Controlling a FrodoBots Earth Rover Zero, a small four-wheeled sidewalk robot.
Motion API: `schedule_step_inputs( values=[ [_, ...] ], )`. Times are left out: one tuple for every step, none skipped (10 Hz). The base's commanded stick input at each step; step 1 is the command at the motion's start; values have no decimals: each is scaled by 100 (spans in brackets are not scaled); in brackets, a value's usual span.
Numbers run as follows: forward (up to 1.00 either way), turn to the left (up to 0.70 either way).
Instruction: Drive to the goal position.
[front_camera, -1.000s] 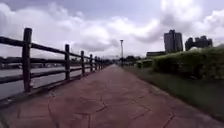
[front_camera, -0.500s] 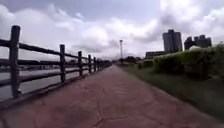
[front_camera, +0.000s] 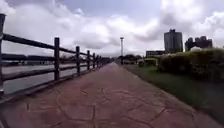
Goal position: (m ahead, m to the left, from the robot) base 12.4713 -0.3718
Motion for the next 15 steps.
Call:
schedule_step_inputs(
  values=[
    [70,0],
    [70,0],
    [70,0],
    [70,0],
    [70,0],
    [70,0],
    [70,0],
    [85,0],
    [85,0],
    [85,0],
    [85,0],
    [85,0],
    [85,0],
    [85,0],
    [85,0]
  ],
)
